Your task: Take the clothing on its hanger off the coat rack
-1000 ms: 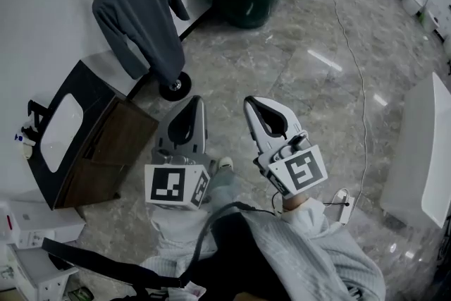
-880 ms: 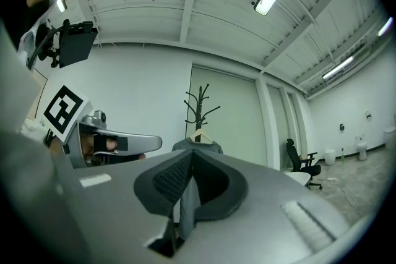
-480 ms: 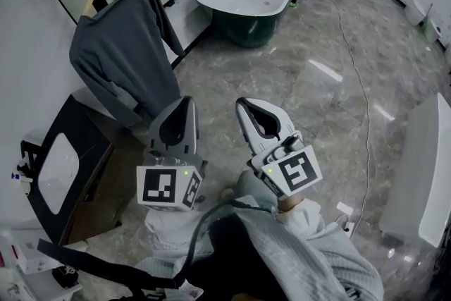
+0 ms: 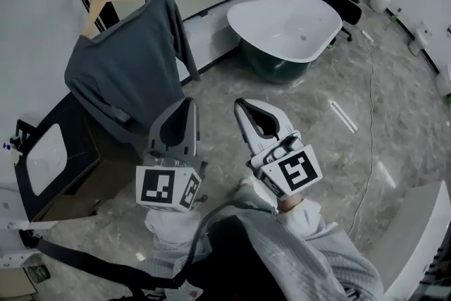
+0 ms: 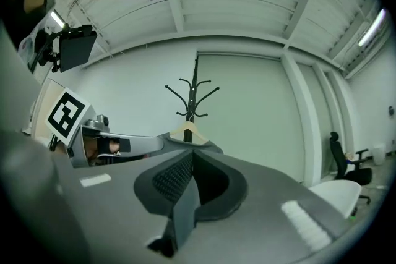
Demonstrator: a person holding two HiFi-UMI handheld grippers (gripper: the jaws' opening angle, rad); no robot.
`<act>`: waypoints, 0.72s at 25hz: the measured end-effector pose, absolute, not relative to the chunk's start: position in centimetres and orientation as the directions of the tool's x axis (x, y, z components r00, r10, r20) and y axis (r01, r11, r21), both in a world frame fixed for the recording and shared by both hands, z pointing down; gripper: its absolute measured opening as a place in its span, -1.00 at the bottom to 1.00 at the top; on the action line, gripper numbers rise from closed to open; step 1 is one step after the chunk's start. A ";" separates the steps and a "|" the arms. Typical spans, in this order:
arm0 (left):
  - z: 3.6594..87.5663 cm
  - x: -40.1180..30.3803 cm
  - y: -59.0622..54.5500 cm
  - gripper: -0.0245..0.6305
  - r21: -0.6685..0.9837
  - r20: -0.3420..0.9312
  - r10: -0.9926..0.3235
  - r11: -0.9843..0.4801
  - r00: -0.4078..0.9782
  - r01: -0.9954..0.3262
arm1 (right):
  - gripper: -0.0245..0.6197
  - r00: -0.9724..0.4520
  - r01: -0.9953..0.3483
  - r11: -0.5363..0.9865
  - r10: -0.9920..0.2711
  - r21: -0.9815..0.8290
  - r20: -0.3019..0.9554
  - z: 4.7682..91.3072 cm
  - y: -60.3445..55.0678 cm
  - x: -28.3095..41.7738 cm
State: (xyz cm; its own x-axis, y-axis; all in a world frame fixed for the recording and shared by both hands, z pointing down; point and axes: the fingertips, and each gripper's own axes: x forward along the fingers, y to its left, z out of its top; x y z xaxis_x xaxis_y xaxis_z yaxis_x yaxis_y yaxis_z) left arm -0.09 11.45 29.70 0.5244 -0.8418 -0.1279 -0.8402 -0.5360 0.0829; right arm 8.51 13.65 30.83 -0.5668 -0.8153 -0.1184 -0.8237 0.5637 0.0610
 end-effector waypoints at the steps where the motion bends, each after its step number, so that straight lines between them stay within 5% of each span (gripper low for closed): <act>1: 29.3 0.2 10.4 -0.91 0.088 -0.133 -0.861 -0.504 0.491 -0.860 | -0.91 -0.605 -0.796 0.601 -0.788 0.070 -0.113 30.5 12.2 8.8; 7: 30.4 -0.4 6.2 -0.91 0.091 -0.097 -0.945 -0.319 0.311 -0.943 | -0.91 -0.749 -0.660 0.749 -0.653 0.048 -0.109 30.6 5.1 8.7; 18: 32.0 -11.2 -3.4 -0.91 0.062 -0.051 -0.994 -0.095 0.092 -0.993 | -0.91 -0.884 -0.458 0.889 -0.452 0.025 -0.115 32.7 -6.8 -2.1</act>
State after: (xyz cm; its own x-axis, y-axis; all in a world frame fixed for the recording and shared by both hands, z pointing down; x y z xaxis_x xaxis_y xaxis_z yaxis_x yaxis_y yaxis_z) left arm -11.15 -3.43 31.95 0.0924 -0.9944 -0.0509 -0.9935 -0.0955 0.0620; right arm -2.08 -6.84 32.70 -0.8844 -0.4523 -0.1152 -0.4577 0.8887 0.0252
